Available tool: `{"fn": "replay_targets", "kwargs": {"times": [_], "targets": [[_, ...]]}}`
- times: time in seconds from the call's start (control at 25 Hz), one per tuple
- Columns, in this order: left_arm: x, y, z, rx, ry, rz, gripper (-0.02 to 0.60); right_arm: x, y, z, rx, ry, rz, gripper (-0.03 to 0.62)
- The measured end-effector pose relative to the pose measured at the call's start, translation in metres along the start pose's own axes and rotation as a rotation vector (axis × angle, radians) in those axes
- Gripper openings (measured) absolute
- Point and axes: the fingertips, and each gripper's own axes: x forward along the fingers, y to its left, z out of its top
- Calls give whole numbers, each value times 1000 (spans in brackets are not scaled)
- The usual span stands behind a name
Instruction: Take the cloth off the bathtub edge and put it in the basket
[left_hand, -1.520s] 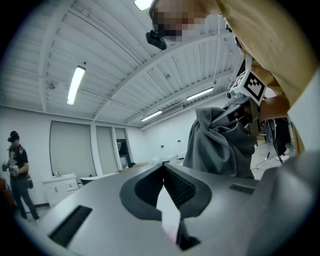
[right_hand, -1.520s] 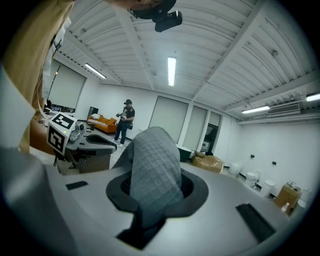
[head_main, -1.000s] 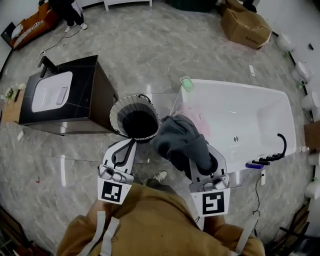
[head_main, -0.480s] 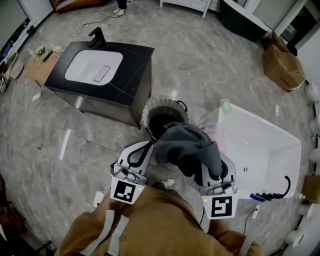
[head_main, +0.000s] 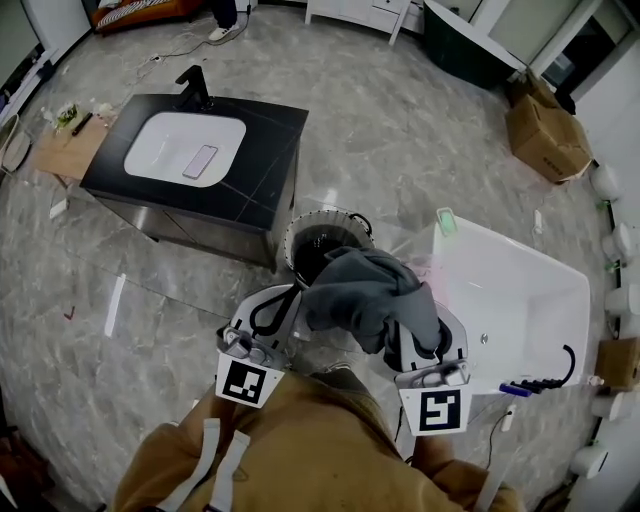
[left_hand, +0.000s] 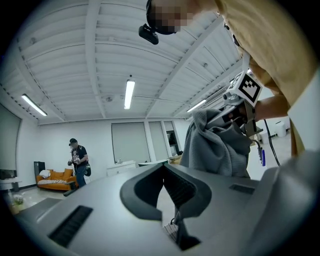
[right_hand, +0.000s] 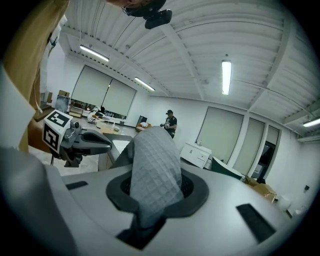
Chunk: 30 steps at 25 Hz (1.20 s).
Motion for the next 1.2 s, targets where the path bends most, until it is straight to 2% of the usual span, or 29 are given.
{"fn": "replay_targets", "kwargs": {"times": [0.28,0.64,0.96,1.2], "targets": [[9,2,1,-8,-11,-36,8,5,-2,-3,12,40,-18,78],[37,8,-9,-20,25,5,8,30,-24,-18,15,55,31,78],[52,13,-16,-25,52,49,8,55,-54,-8,-15,-3,33,78],[69,13,-38,-32,103,65,8,88,-61,-38,-27,9,76,78]]}}
